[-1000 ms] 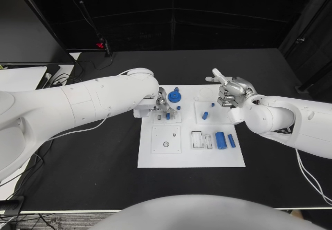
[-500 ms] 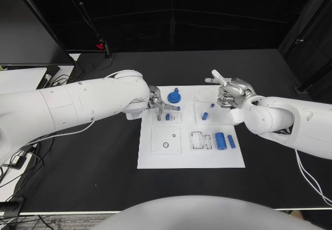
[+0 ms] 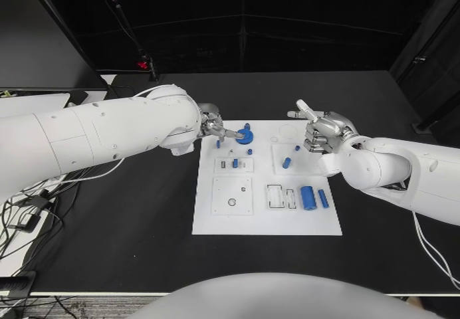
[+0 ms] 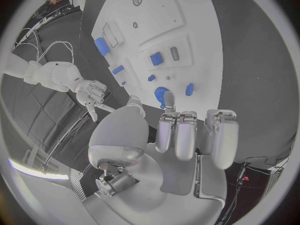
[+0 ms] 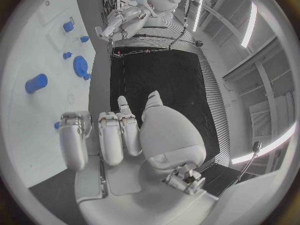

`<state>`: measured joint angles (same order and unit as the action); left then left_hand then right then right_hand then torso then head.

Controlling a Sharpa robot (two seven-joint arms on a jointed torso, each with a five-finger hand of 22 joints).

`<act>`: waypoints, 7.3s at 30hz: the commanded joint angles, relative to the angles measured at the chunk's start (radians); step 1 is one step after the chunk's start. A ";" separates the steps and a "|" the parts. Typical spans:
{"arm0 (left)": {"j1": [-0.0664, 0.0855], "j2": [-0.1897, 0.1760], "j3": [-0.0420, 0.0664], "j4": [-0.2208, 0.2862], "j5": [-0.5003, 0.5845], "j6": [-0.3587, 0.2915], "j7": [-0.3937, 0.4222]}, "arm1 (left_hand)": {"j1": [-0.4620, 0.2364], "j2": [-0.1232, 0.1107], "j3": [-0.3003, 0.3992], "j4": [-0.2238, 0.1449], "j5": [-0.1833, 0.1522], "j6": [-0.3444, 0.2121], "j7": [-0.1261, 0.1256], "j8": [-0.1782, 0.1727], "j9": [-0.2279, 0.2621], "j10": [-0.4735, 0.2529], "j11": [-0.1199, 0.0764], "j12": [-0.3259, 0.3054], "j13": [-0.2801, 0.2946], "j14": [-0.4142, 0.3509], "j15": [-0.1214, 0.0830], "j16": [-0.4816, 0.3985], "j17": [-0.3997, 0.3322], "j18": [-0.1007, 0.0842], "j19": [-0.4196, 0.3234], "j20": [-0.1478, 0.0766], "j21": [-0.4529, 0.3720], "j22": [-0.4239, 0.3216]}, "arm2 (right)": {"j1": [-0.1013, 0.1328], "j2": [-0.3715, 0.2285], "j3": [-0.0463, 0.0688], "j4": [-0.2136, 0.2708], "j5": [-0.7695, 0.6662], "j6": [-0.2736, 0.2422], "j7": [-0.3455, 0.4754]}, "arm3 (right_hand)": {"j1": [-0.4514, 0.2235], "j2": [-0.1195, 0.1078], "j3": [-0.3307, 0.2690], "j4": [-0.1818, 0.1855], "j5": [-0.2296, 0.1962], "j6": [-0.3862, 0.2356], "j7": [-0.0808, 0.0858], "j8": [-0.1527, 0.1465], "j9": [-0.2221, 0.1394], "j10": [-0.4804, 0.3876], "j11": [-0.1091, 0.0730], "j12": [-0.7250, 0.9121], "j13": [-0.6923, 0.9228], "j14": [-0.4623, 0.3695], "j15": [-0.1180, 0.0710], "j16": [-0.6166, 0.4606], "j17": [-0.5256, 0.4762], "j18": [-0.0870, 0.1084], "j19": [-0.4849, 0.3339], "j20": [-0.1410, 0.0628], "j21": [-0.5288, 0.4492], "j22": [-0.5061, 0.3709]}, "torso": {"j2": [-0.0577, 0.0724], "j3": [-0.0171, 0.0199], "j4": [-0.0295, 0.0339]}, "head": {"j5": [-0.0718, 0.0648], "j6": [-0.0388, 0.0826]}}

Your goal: Assemble the parts on the task board

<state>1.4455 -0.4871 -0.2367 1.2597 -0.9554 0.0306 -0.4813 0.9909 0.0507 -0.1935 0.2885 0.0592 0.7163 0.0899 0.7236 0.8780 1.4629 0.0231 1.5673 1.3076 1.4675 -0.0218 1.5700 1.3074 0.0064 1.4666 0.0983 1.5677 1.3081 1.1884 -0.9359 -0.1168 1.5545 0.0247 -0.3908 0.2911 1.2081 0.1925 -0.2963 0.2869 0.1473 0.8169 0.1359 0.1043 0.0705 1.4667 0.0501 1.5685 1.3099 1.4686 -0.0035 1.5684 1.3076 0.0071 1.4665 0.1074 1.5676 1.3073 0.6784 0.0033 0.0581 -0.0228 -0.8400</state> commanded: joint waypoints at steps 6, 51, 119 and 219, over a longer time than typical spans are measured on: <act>0.006 -0.002 0.001 -0.100 0.016 0.006 0.117 | 0.054 0.019 0.007 0.004 0.059 0.031 -0.013 -0.002 -0.009 0.108 -0.004 0.003 0.263 0.103 0.001 0.001 0.263 -0.006 0.104 0.002 0.003 0.263 | 0.001 0.001 0.000 0.002 0.000 0.011 0.001 | 0.005 0.008 -0.001 0.002 -0.004 0.000 0.005 0.003 0.000 0.104 0.005 0.002 0.261 0.102 0.007 0.002 0.263 -0.007 0.104 0.007 0.003 0.263 | 0.001 -0.0001 0.0009 | 0.014 0.012; -0.036 0.171 0.000 -0.478 0.000 0.303 0.239 | 0.079 -0.141 0.102 0.007 0.016 0.206 -0.029 -0.235 -0.075 0.108 -0.020 0.003 0.263 0.103 -0.015 0.001 0.263 -0.006 0.104 -0.016 0.003 0.263 | 0.001 0.006 0.000 -0.001 -0.007 0.021 -0.007 | 0.005 0.009 -0.002 0.002 -0.003 -0.005 0.006 0.002 -0.001 0.104 0.006 0.002 0.261 0.102 0.008 0.002 0.263 -0.007 0.104 0.008 0.003 0.263 | 0.013 -0.0062 -0.0081 | 0.019 0.035; -0.063 0.208 0.001 -0.534 0.000 0.338 0.204 | 0.140 0.091 0.054 0.003 0.172 0.263 -0.044 -0.306 -0.054 0.108 -0.033 0.003 0.263 0.103 -0.025 0.001 0.263 -0.006 0.104 -0.023 0.003 0.263 | 0.001 0.018 0.000 -0.008 -0.007 0.023 -0.014 | 0.005 0.011 -0.003 0.002 -0.004 -0.006 0.007 0.002 -0.002 0.104 0.007 0.002 0.261 0.102 0.009 0.002 0.263 -0.007 0.104 0.009 0.003 0.263 | 0.013 -0.0062 -0.0075 | 0.009 0.016; 0.001 0.004 0.000 -0.153 0.141 0.253 0.011 | 0.480 0.084 0.253 0.003 0.461 0.263 -0.042 -0.359 -0.026 0.108 -0.031 0.003 0.263 0.103 -0.027 0.001 0.263 -0.006 0.101 -0.026 0.001 0.261 | -0.009 0.014 0.000 -0.019 -0.007 0.019 -0.018 | 0.005 0.013 -0.004 0.002 -0.004 -0.004 0.008 0.003 -0.001 0.104 0.008 0.002 0.261 0.102 0.010 0.002 0.263 -0.007 0.104 0.010 0.003 0.263 | 0.012 -0.0050 -0.0072 | 0.011 0.009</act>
<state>1.4439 -0.4803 -0.2369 1.0964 -0.8321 0.2747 -0.3912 1.3987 0.0726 0.0551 0.2905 0.5159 0.9758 0.0525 0.3621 0.8512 1.4626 -0.0047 1.5724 1.3073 1.4643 -0.0426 1.5700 1.3073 0.0065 1.4663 0.0766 1.5676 1.3074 1.1777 -0.9219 -0.1171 1.5325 0.0199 -0.3777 0.2666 1.2120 0.1965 -0.2963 0.2869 0.1473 0.8133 0.1395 0.1041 0.0705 1.4667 0.0501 1.5686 1.3099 1.4649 0.0001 1.5684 1.3073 0.0072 1.4665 0.1075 1.5676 1.3073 0.6905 -0.0017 0.0510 -0.0127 -0.8299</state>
